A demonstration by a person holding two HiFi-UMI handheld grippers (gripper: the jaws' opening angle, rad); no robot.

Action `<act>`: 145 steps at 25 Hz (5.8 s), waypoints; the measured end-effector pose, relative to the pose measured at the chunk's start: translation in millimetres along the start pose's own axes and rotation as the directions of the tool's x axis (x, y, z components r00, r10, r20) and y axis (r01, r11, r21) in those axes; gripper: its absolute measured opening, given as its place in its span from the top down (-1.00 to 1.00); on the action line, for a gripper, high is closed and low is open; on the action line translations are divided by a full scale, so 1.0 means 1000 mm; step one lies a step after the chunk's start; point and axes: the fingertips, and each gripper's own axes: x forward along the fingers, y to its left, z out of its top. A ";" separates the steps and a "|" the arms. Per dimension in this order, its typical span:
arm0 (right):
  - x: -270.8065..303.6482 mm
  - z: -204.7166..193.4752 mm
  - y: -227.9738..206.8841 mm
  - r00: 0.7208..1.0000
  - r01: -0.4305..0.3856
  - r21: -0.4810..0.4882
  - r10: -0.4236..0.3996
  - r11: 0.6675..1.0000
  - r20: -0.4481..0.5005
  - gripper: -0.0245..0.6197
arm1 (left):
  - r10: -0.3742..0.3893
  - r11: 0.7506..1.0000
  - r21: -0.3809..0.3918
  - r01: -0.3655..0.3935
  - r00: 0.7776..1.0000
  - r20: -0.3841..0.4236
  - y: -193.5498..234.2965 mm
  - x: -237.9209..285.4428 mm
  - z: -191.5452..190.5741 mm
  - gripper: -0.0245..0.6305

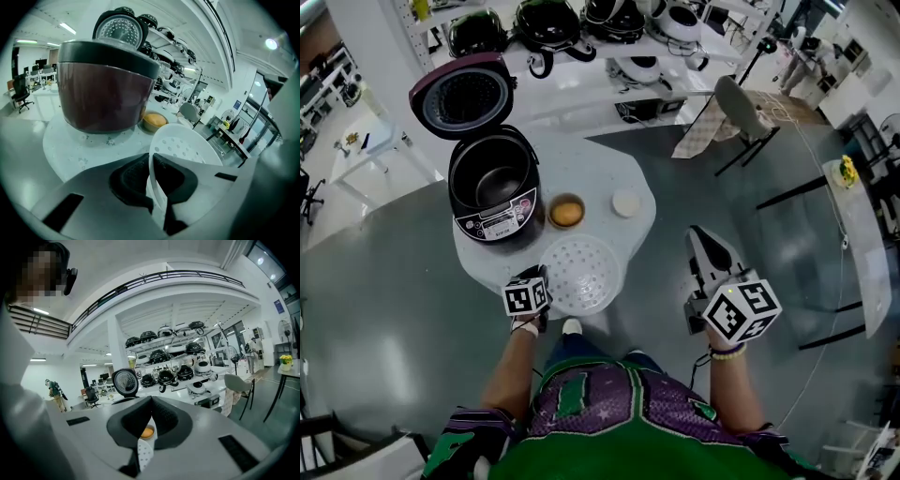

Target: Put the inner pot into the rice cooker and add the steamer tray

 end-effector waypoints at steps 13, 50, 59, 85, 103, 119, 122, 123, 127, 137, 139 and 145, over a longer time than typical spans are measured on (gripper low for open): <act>-0.013 0.024 0.008 0.994 -0.100 0.019 0.099 0.995 0.050 0.91 | 0.002 1.000 -0.024 0.002 0.987 0.162 -0.041 -0.073 0.047 0.80; 0.056 0.075 0.103 0.964 -0.251 -0.054 0.254 0.967 0.079 0.91 | 0.038 0.998 -0.054 -0.013 0.870 0.491 0.018 -0.207 0.234 0.80; 0.106 0.071 0.132 0.968 -0.233 -0.045 0.236 0.972 0.082 0.91 | 0.015 1.000 -0.022 -0.005 0.869 0.494 0.063 -0.199 0.281 0.80; 0.238 0.036 0.134 0.965 -0.247 -0.063 0.240 0.967 -0.104 0.91 | 0.139 0.984 -0.151 -0.091 0.928 0.346 0.219 -0.091 0.336 0.80; 0.258 0.027 0.101 0.963 -0.245 -0.014 0.241 0.970 -0.123 0.91 | 0.218 0.971 -0.129 -0.201 0.966 0.136 0.225 -0.038 0.310 0.80; 0.244 0.032 0.105 0.967 -0.238 -0.017 0.236 0.971 -0.094 0.91 | 0.242 0.969 0.004 -0.246 0.959 0.144 0.223 -0.058 0.295 0.46; 0.239 0.036 0.111 0.968 -0.240 -0.024 0.237 0.970 -0.085 0.91 | 0.239 0.971 -0.020 -0.239 0.958 0.161 0.224 -0.070 0.286 0.46; 0.237 0.037 0.114 0.968 -0.241 -0.027 0.238 0.970 -0.081 0.91 | 0.242 0.970 -0.029 -0.240 0.956 0.166 0.225 -0.075 0.281 0.46; 0.227 0.042 0.127 0.968 -0.243 -0.044 0.240 0.969 -0.069 0.91 | 0.231 0.973 -0.077 -0.219 0.952 0.203 0.225 -0.096 0.264 0.46; 0.186 0.045 0.155 0.973 -0.228 -0.063 0.227 0.972 -0.033 0.91 | 0.151 0.986 -0.123 -0.113 0.914 0.376 0.186 -0.169 0.238 0.47; 0.176 0.044 0.154 0.977 -0.214 -0.062 0.213 0.975 -0.025 0.91 | 0.110 0.992 -0.098 -0.077 0.910 0.399 0.171 -0.184 0.237 0.47; 0.148 0.051 0.150 0.985 -0.173 -0.062 0.174 0.983 0.006 0.91 | 0.001 1.000 0.022 -0.013 0.878 0.479 0.124 -0.230 0.244 0.47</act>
